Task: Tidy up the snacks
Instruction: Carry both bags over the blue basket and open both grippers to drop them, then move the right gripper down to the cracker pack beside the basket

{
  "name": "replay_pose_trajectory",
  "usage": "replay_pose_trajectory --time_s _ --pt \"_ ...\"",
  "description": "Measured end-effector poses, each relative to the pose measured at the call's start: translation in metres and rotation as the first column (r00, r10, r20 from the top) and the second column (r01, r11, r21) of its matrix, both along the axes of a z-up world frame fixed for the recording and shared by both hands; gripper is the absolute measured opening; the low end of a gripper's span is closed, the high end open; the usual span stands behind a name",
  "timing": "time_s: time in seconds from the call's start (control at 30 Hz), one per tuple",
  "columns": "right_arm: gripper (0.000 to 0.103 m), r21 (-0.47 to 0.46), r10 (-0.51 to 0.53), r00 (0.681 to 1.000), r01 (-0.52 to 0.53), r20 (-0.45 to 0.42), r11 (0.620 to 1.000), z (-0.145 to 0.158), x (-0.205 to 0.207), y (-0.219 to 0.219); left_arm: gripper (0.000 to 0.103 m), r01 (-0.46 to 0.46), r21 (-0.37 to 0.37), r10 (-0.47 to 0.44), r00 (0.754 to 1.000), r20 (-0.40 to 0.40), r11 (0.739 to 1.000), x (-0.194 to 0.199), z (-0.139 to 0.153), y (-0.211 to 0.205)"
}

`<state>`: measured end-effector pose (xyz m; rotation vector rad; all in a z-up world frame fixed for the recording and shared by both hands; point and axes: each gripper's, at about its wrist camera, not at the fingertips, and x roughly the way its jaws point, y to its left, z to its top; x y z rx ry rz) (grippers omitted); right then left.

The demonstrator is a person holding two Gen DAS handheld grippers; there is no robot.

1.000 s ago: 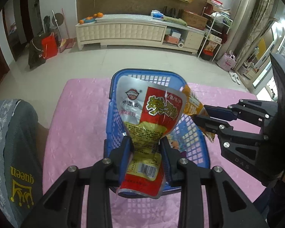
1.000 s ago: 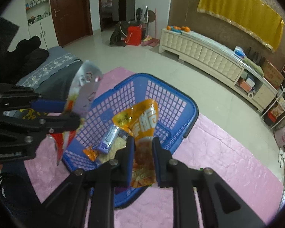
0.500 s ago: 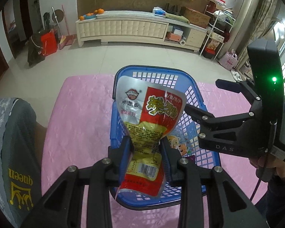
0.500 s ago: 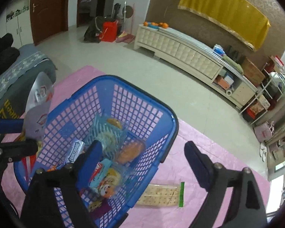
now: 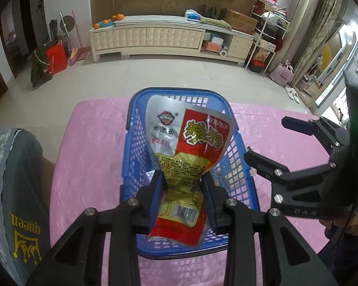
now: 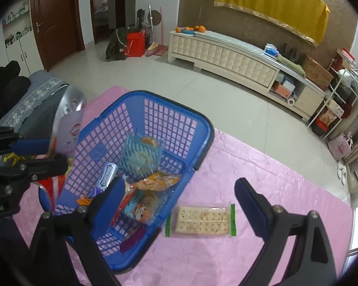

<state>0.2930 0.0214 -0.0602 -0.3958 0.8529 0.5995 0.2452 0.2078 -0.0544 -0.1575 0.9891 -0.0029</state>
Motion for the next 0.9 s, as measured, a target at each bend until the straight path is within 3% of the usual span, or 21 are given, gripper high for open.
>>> replay_pose_trajectory --time_s 0.57,0.73,0.9 --pt "0.095 0.014 -0.038 0.999 0.038 0.014 0.999 -0.012 0.011 -0.029 0.036 0.056 -0.005 -0.056 0.997 -0.061 0.998 0.065 -0.034 -0.03" --pt "0.095 -0.005 -0.09 0.996 0.09 0.017 0.996 -0.019 0.018 -0.045 0.067 0.058 0.097 -0.052 0.996 -0.069 0.994 0.073 -0.043 -0.042" --pt "0.095 0.013 -0.124 0.992 0.124 -0.009 0.992 -0.016 0.021 -0.058 0.075 0.073 0.104 -0.068 0.996 -0.049 0.992 0.061 -0.036 -0.046"
